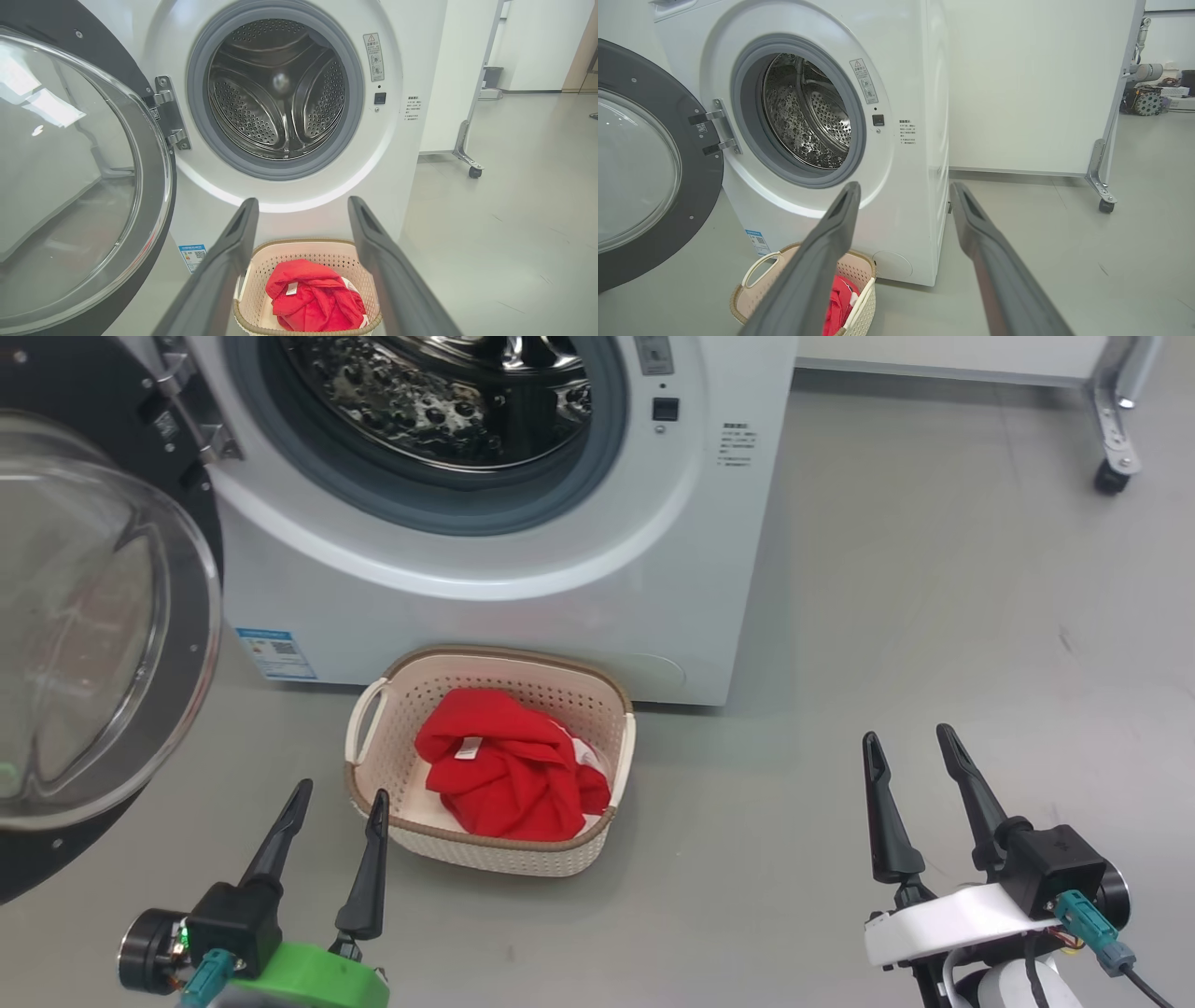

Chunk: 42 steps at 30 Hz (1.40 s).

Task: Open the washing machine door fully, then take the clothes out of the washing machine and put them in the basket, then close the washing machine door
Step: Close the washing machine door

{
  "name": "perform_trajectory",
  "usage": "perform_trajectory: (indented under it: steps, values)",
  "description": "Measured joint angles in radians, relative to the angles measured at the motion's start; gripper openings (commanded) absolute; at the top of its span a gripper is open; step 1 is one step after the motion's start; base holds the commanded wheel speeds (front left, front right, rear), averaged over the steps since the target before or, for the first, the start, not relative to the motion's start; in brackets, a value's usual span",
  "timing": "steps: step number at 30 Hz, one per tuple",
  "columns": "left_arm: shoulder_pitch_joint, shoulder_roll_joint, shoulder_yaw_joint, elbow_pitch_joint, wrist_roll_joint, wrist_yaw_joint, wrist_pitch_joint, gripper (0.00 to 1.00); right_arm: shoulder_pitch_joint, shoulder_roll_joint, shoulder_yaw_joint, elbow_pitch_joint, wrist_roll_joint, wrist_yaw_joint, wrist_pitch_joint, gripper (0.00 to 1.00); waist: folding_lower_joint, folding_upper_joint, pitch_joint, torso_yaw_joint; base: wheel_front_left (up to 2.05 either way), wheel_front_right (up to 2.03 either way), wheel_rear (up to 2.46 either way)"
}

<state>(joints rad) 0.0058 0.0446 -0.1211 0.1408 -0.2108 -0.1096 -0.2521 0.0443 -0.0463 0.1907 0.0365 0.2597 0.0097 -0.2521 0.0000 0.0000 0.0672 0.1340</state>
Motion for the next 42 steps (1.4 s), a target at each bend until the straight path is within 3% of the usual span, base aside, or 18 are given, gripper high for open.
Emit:
perform_trajectory:
  steps: [29, 42]
  values:
    - [0.028, 0.000, 0.039, -0.041, -0.001, 0.060, 0.000, 1.00, -0.021, 0.000, 0.085, 0.025, -0.007, 0.060, 0.000, 1.00, 0.0000, 0.0000, 0.001, 0.370, 0.00, 0.00, 0.00]
    - [0.060, 0.000, 0.081, -0.089, -0.016, 0.090, 0.000, 1.00, -0.074, -0.001, 0.131, 0.070, -0.008, 0.077, 0.000, 1.00, 0.0000, 0.0000, 0.017, 0.414, 0.00, 0.00, 0.00]
